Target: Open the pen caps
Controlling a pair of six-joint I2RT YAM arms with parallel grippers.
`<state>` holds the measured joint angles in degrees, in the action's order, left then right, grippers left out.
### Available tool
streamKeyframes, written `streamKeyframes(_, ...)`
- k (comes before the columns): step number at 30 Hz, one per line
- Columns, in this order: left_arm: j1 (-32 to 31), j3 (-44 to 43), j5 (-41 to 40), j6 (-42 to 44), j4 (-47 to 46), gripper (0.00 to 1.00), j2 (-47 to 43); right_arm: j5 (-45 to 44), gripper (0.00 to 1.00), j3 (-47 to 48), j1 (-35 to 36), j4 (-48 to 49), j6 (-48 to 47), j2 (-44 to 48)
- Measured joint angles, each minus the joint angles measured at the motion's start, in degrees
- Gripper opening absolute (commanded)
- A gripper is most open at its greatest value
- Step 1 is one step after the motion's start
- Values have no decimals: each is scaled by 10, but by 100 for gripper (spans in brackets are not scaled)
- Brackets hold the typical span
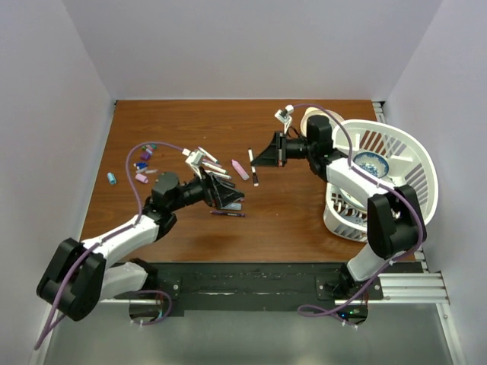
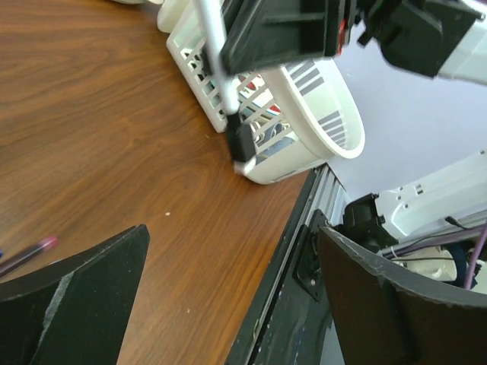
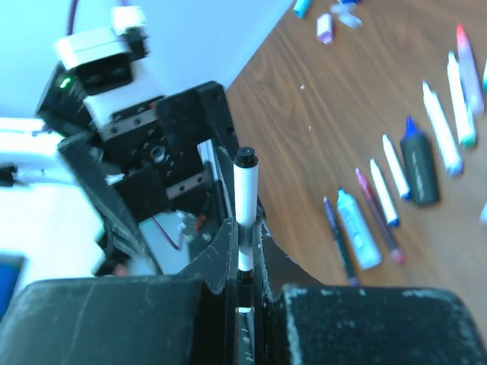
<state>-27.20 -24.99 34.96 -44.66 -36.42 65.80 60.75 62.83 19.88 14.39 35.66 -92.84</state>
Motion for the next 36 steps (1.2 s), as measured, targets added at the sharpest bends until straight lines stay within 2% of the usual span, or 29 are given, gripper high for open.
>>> streamKeyframes(4, -44, -35, -59, -11, -17, 75, 42, -33, 0, -45, 1, 26, 53, 23)
streamKeyframes(5, -52, -46, -73, -14, -21, 65, 54, -42, 0, -50, 1, 33, 61, 32)
streamKeyframes(8, -70, -80, -109, -22, -25, 55, 90, -62, 0, -59, 1, 51, 77, 55)
streamKeyframes(10, -80, -106, -129, -28, -23, 51, 116, -71, 0, -61, 1, 59, 82, 65)
streamKeyframes(14, -104, -139, -147, -33, -20, 36, 151, -88, 0, -65, 1, 64, 85, 68)
streamKeyframes(16, -112, -147, -153, -34, -17, 22, 160, -91, 0, -70, 1, 64, 85, 68)
streamKeyframes(17, -115, -150, -155, -35, -15, 7, 164, -92, 0, -71, 1, 63, 85, 68)
streamKeyframes(18, -117, -153, -155, -36, -14, 0, 167, -95, 0, -72, 2, 62, 84, 68)
streamKeyframes(24, -119, -162, -160, -42, 7, 0, 172, -105, 0, -73, 3, 56, 64, 68)
streamKeyframes(28, -118, -163, -146, -43, 20, 0, 181, -119, 0, -66, 0, 19, 37, 68)
streamKeyframes(36, -112, -130, -141, -69, -47, 0, 190, -72, 0, -7, -15, -29, 80, 12)
